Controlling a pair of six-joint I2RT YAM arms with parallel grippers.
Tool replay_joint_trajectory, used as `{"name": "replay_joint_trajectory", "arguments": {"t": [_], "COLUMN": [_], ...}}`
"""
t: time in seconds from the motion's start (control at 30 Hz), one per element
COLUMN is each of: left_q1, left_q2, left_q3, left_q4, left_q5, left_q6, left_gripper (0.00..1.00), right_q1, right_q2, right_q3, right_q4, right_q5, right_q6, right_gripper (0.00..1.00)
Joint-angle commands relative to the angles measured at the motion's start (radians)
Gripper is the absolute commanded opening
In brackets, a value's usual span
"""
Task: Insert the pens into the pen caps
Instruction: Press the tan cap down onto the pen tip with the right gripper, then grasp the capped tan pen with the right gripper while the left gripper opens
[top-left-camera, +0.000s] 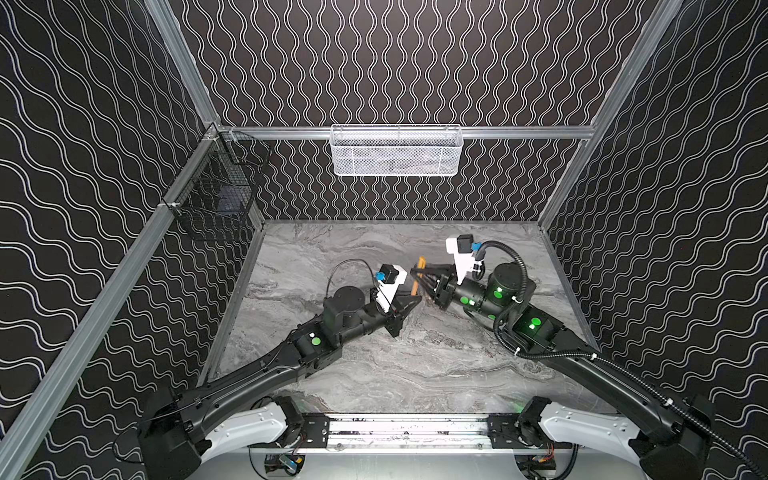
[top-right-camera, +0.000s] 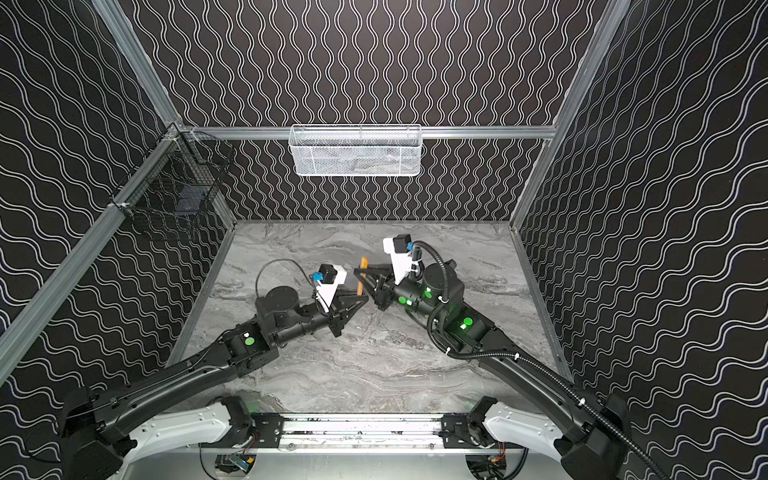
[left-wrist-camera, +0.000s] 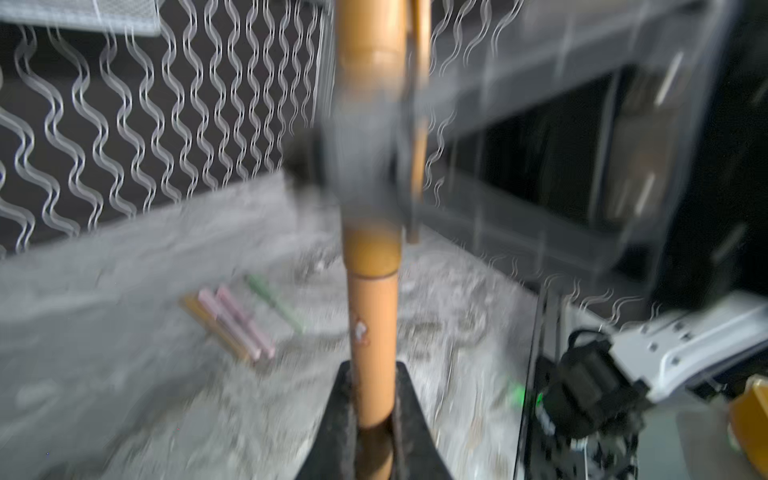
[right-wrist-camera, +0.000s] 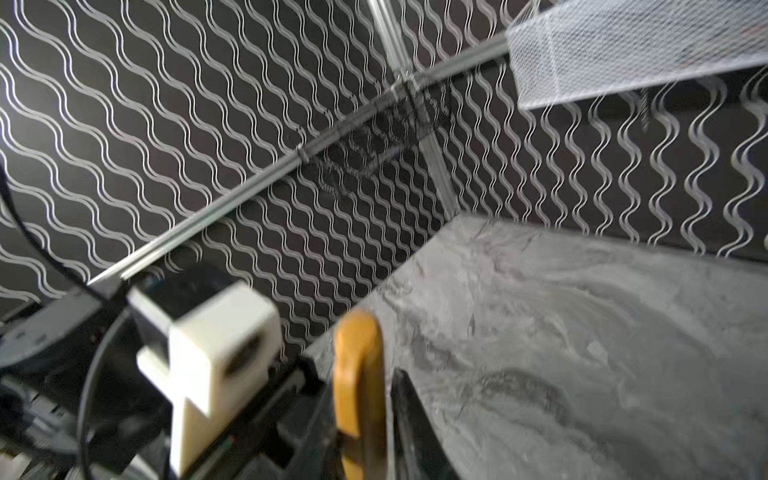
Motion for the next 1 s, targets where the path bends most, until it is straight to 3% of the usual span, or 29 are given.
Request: {"name": "replay_joint_trajectory", "arguments": {"t": [0.0, 0.23, 0.67, 0.8, 0.97], "left_q1": [0.002, 0.002, 0.002, 0.002, 0.002], "left_q2": [-0.009, 0.004, -0.009, -0.02, -0.017], "left_q3": [-0.059, -0.142, -0.141, -0.142, -0.134], "left_q4": [0.264, 0.281, 0.238, 0.237, 0.221], "left_q5": [0.054, 0.078, 0.067, 0.058, 0.058], "left_q6": [-0.042, -0.108, -0.11, -0.121, -0.119], "left_gripper": [0.0, 0.0, 0.0, 0.0, 0.0], "right_q1": [-0.004, -0.004, -0.004, -0.005, -0.003], "right_q2": [-0.022, -0.049, -0.194, -0.187, -0.119], "right_q3": [0.038, 0.163, 0.082, 0.054, 0.007], "right_q4": [-0.161, -0.239, -0.249, -0.233, -0.166], "right_q5": [0.071, 0.102, 0.256, 0.185, -0.002], "right_q6": [-0.031, -0.103, -0.105, -0.085, -0.044], "right_gripper": [0.27, 0.4, 0.54, 0.51, 0.43]}}
